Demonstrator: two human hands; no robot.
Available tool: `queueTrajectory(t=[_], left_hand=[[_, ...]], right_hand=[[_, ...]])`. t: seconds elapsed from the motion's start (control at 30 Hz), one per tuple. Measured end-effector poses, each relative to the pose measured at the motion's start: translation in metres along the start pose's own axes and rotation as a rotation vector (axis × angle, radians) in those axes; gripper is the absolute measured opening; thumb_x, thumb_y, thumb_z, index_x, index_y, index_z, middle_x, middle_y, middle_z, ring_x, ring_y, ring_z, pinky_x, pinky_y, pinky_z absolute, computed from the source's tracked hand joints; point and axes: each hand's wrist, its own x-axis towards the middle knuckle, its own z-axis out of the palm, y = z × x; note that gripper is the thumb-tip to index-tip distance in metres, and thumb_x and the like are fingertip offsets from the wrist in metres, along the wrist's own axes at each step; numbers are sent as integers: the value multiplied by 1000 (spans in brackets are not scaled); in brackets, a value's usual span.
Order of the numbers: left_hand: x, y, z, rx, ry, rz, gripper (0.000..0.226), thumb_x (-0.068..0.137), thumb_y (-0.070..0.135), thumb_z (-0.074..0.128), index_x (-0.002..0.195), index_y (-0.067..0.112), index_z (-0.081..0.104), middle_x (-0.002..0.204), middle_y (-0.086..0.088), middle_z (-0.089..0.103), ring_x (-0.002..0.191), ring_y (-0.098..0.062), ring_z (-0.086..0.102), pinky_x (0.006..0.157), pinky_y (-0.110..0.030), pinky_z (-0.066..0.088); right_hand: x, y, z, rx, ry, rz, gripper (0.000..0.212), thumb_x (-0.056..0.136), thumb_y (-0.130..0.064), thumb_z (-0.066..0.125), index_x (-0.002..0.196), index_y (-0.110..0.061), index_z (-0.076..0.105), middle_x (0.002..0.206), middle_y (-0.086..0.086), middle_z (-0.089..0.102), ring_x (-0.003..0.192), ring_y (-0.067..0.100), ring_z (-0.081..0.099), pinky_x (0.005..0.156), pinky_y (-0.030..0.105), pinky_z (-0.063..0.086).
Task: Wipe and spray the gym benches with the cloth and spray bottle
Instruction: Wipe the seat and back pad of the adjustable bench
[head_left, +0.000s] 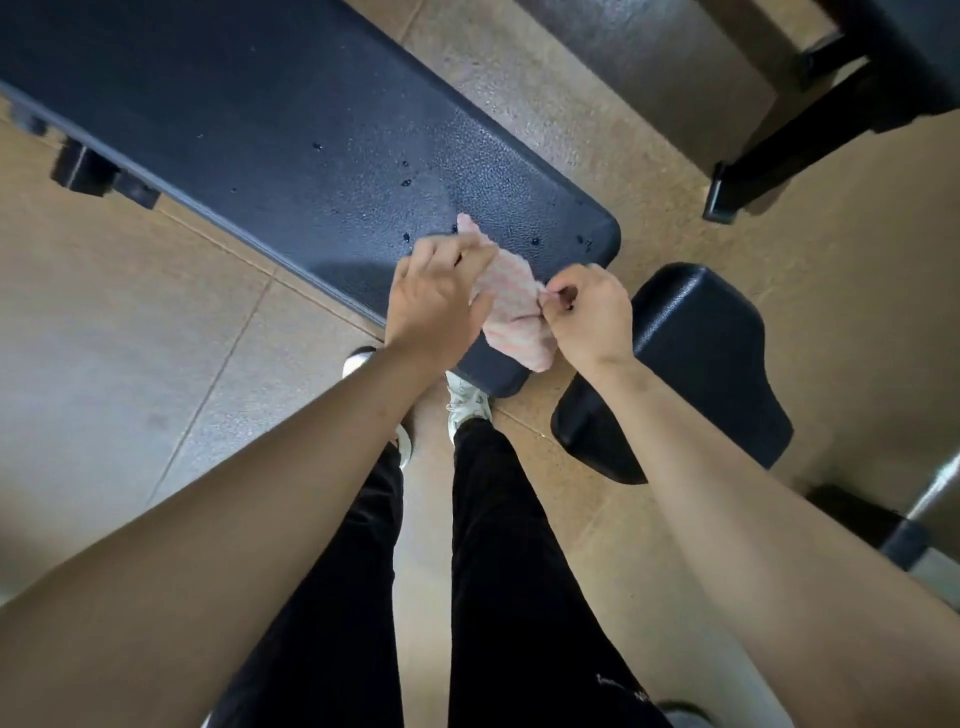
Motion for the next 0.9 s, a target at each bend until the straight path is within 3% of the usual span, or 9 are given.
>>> queueTrajectory(t=[0.1,0.27,0.4,0.5,0.63,0.73,0.83,0.9], left_hand=[[28,4,-2,97,-76,56,43,97,34,62,140,25,61,137,1,59,127,-30,47,104,-43,38],[32,-6,-16,125,-46,82,22,98,42,59,102,25,71,99,1,65,107,-29,50,94,-41,34],[23,-6,-41,31,64,69,29,92,45,54,89,21,69,86,1,66,94,-30,55,81,-40,33],[20,7,-72,1,211,70,19,95,36,58,91,23,71,84,3,66,91,-28,55,78,-36,29],[3,21,-112,4,354,100,9,95,28,66,94,25,74,87,9,62,93,-22,52,79,-30,26],[-24,18,-110,25,427,181,5,95,18,70,94,19,75,90,6,68,91,-26,60,76,-40,39],[-49,8,-83,-5,300,106,8,92,19,69,95,19,76,92,3,73,94,-29,63,77,-44,45],[-61,-3,-58,3,139,30,13,92,26,67,98,19,75,96,2,73,101,-30,62,86,-44,45]], right_hand=[[2,3,-14,197,1,42,7,84,-9,71,87,-15,67,89,1,66,85,19,62,83,36,52],[0,4,-46,338,-4,86,15,86,-4,67,87,-18,65,81,-11,64,80,13,62,82,32,54],[0,-7,-71,372,25,27,30,85,5,61,105,-15,72,93,-11,62,93,17,66,92,40,55],[-1,-21,-102,299,133,-92,24,83,4,63,94,-15,73,91,-10,60,93,20,64,89,43,54],[-12,-36,-143,302,287,-200,19,84,0,66,91,-17,69,93,-10,59,91,18,62,86,39,53],[-34,-34,-144,236,256,-262,16,84,2,65,92,-11,68,93,-11,56,89,19,59,83,30,51],[-53,-21,-120,147,146,-251,15,85,1,68,95,-11,69,92,-10,55,89,17,54,81,16,40],[-60,-10,-95,44,-4,-217,18,85,-6,72,101,-15,70,95,-5,62,94,20,55,87,24,45]])
